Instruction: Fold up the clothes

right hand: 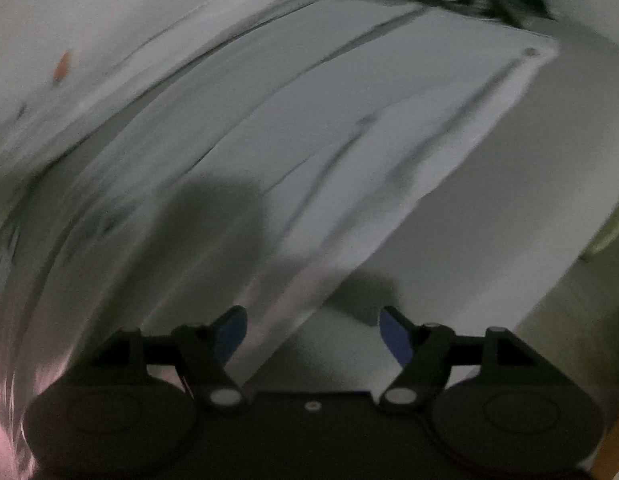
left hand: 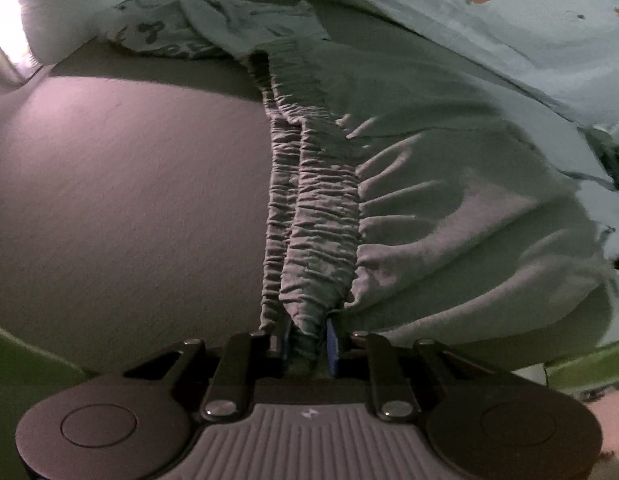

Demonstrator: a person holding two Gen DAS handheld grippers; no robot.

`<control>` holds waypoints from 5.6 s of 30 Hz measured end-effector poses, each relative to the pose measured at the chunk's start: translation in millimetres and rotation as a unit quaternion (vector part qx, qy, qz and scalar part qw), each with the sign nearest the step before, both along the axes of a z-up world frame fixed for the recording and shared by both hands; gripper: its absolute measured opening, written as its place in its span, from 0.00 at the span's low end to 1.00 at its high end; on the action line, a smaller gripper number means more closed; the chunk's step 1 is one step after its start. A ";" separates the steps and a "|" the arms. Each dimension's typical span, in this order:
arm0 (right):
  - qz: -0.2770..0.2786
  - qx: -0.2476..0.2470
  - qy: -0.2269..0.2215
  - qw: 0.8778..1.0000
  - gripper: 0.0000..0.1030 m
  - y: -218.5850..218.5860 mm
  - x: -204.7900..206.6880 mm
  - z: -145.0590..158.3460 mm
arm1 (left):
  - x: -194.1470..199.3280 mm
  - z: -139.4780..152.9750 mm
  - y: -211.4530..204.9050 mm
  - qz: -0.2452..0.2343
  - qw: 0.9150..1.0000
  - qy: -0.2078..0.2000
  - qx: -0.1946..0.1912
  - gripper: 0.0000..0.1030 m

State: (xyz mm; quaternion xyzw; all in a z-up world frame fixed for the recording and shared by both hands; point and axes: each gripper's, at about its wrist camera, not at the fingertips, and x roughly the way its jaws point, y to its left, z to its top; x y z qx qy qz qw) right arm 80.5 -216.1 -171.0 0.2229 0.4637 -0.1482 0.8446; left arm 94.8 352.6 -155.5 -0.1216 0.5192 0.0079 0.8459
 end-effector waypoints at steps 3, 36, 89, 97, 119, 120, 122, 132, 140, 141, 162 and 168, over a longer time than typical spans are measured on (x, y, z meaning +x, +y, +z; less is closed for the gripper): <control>-0.044 0.004 -0.004 0.999 0.72 -45.0 3.4 0.3 | 7.6 6.5 -7.5 0.026 1.000 0.012 0.008 0.31; -0.059 -0.061 -0.021 0.996 0.00 -339.8 121.1 -23.7 | 58.9 -7.3 -333.0 -0.159 0.982 -0.034 0.100 0.01; -0.113 -0.057 -0.019 0.992 0.61 -390.5 139.4 -32.2 | -18.5 -19.6 -92.3 0.324 0.940 -0.005 0.107 0.37; -0.074 -0.046 -0.047 0.995 0.01 -390.1 140.6 -24.8 | -16.3 -11.9 -87.9 0.377 0.923 -0.021 0.071 0.10; -0.134 -0.037 -0.158 0.978 0.00 -402.3 108.8 77.6 | 19.8 81.5 -75.8 0.468 0.875 -0.019 0.123 0.09; -0.127 -0.045 -0.160 0.978 0.00 -396.7 114.4 83.5 | 21.7 84.3 -74.0 0.473 0.873 -0.019 0.119 0.09; -0.113 -0.062 -0.164 0.978 0.00 -385.6 125.8 95.3 | 29.6 90.5 -70.3 0.480 0.869 -0.020 0.120 0.09; -0.077 -0.110 -0.171 0.976 0.00 -338.6 245.5 135.9 | 107.9 98.9 -26.9 0.511 0.855 -0.003 0.090 0.09; -0.049 -0.139 -0.150 0.978 0.01 -279.5 432.3 123.3 | 238.2 57.3 19.0 0.513 0.856 0.013 0.058 0.12; -0.048 -0.138 -0.132 0.980 0.05 -273.0 460.2 111.5 | 257.5 43.6 23.8 0.503 0.862 0.032 0.059 0.18; 0.006 -0.070 -0.080 0.994 0.22 -221.7 329.9 4.0 | 286.9 24.2 -190.3 0.087 0.987 -0.036 0.133 0.76; -0.021 -0.008 -0.089 0.996 0.19 -227.4 319.8 -19.0 | 292.7 -8.4 -288.1 -0.058 0.990 -0.012 0.132 0.80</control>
